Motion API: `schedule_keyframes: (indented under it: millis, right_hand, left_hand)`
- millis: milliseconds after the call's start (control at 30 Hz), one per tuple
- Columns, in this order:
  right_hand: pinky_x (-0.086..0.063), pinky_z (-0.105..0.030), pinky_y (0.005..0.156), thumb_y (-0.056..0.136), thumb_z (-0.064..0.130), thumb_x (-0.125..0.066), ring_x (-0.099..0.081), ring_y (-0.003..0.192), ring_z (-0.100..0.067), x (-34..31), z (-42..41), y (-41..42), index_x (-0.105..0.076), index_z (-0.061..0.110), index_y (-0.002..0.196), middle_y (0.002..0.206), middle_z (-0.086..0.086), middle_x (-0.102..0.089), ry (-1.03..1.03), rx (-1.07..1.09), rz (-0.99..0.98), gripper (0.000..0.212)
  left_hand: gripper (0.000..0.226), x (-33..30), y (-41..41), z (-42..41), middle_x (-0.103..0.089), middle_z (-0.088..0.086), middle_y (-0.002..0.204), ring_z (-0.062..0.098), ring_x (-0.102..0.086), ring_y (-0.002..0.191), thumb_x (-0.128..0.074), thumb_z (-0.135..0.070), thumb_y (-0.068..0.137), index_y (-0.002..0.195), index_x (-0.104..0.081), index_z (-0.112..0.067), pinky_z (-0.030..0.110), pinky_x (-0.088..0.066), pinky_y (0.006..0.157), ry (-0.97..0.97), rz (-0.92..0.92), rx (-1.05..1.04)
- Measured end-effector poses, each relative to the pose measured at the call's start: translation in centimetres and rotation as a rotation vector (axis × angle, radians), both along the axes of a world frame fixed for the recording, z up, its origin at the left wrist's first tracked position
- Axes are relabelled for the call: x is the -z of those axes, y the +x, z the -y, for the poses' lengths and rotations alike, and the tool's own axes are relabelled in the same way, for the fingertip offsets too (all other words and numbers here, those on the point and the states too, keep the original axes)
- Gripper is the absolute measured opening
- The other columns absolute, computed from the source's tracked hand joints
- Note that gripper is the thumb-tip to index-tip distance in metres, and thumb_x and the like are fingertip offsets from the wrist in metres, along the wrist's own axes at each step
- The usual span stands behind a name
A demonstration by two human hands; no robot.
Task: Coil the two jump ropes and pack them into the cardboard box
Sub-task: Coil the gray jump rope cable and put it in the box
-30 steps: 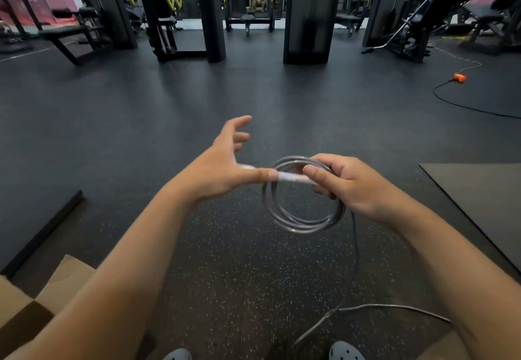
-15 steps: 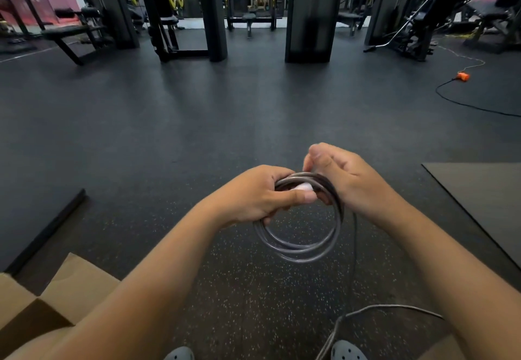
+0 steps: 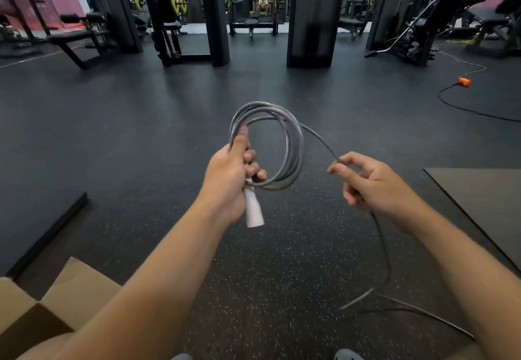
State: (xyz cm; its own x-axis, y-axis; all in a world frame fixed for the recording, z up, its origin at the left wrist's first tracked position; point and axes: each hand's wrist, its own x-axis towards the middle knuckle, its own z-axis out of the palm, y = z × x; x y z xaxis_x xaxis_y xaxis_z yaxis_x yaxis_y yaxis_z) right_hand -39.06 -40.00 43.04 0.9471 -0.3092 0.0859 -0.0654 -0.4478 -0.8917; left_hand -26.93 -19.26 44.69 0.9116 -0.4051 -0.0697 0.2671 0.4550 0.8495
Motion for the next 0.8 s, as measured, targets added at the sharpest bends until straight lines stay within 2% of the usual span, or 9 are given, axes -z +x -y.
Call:
schedule_keyframes:
  millis: [100, 200, 333, 467, 500, 567, 633, 700, 800]
  right_hand:
    - [-0.035, -0.014, 0.047, 0.107, 0.045, -0.039, -0.044, 0.047, -0.005, 0.5, -5.2, 0.9, -0.060, 0.031, 0.108, 0.064, -0.004, -0.061, 0.128, -0.018, 0.101, 0.025]
    - [-0.037, -0.014, 0.050, 0.092, 0.075, -0.027, -0.051, 0.053, 0.005, 1.3, -9.7, 0.7, -0.056, 0.037, 0.105, 0.072, 0.019, -0.065, 0.180, -0.039, 0.115, 0.050]
    - [-0.041, -0.016, 0.058, 0.089, 0.078, -0.034, -0.057, 0.060, 0.006, 2.3, -11.9, 0.5, -0.055, 0.040, 0.118, 0.076, 0.026, -0.065, 0.222, -0.102, 0.211, 0.052]
    - [-0.058, -0.048, 0.083, 0.084, 0.066, -0.064, -0.073, 0.092, -0.009, 3.1, -12.7, 1.3, -0.060, 0.037, 0.108, 0.100, 0.010, -0.076, 0.207, 0.049, 0.267, 0.038]
    - [-0.058, -0.052, 0.086, 0.085, 0.061, -0.066, -0.074, 0.094, -0.015, 3.1, -12.9, 1.4, -0.062, 0.034, 0.104, 0.099, 0.005, -0.077, 0.223, 0.109, 0.292, 0.033]
    - [-0.059, -0.048, 0.076, 0.089, 0.048, -0.068, -0.072, 0.080, -0.013, 3.0, -12.6, 1.7, -0.067, 0.028, 0.095, 0.086, 0.002, -0.076, 0.266, 0.221, 0.311, 0.021]
    - [-0.049, -0.030, 0.056, 0.094, 0.029, -0.070, -0.061, 0.059, -0.001, 2.5, -11.6, 2.0, -0.070, 0.023, 0.088, 0.065, 0.008, -0.070, 0.310, 0.255, 0.313, 0.008]
    - [-0.039, -0.015, 0.048, 0.094, 0.018, -0.071, -0.051, 0.047, 0.003, 1.6, -10.2, 2.2, -0.073, 0.018, 0.086, 0.056, 0.012, -0.063, 0.331, 0.239, 0.289, 0.008]
    - [-0.029, -0.016, 0.039, 0.093, 0.013, -0.070, -0.038, 0.041, -0.004, 0.4, -8.0, 2.2, -0.067, 0.011, 0.084, 0.053, 0.004, -0.051, 0.396, 0.179, 0.217, 0.010]
  left_hand:
    - [0.032, 0.5, -1.3, 1.6, -0.038, -0.006, 0.057, 0.008, -0.037, 0.043, -0.055, -0.039, 0.103, 0.082, -0.045, -0.017, 0.021, -0.043, 0.042, -0.088, -0.168, -0.085]
    - [0.040, 1.0, -2.3, 2.5, -0.042, -0.006, 0.052, 0.009, -0.045, 0.038, -0.052, -0.045, 0.103, 0.076, -0.044, -0.017, 0.025, -0.049, 0.045, -0.079, -0.304, -0.128]
    - [0.044, 1.0, -2.4, 2.6, -0.048, -0.002, 0.050, 0.013, -0.057, 0.036, -0.053, -0.045, 0.102, 0.075, -0.044, -0.012, 0.025, -0.054, 0.043, -0.045, -0.405, -0.248]
    - [0.045, 1.4, -2.7, 2.4, -0.063, 0.008, 0.065, 0.027, -0.069, 0.060, -0.047, -0.046, 0.105, 0.078, -0.046, -0.010, 0.048, -0.063, 0.060, 0.022, -0.361, -0.185]
    - [0.044, 1.5, -3.2, 2.4, -0.069, 0.006, 0.062, 0.025, -0.071, 0.059, -0.046, -0.044, 0.106, 0.080, -0.048, -0.009, 0.046, -0.063, 0.062, 0.040, -0.335, -0.162]
    - [0.040, 1.7, -3.8, 2.4, -0.071, 0.000, 0.055, 0.020, -0.073, 0.059, -0.045, -0.039, 0.108, 0.083, -0.052, -0.008, 0.045, -0.062, 0.073, 0.058, -0.272, -0.154]
    - [0.035, 1.9, -3.7, 2.5, -0.077, 0.004, 0.069, 0.022, -0.075, 0.069, -0.048, -0.034, 0.107, 0.085, -0.055, -0.008, 0.045, -0.062, 0.083, 0.057, -0.234, -0.118]
    - [0.024, 2.0, -3.2, 2.3, -0.079, 0.013, 0.087, 0.023, -0.077, 0.076, -0.053, -0.027, 0.105, 0.093, -0.057, -0.007, 0.041, -0.062, 0.079, 0.063, -0.238, -0.008]
    - [0.009, 1.3, -1.9, 1.4, -0.074, 0.012, 0.095, 0.023, -0.075, 0.081, -0.062, -0.013, 0.098, 0.100, -0.060, -0.004, 0.034, -0.063, 0.072, 0.087, -0.208, 0.110]
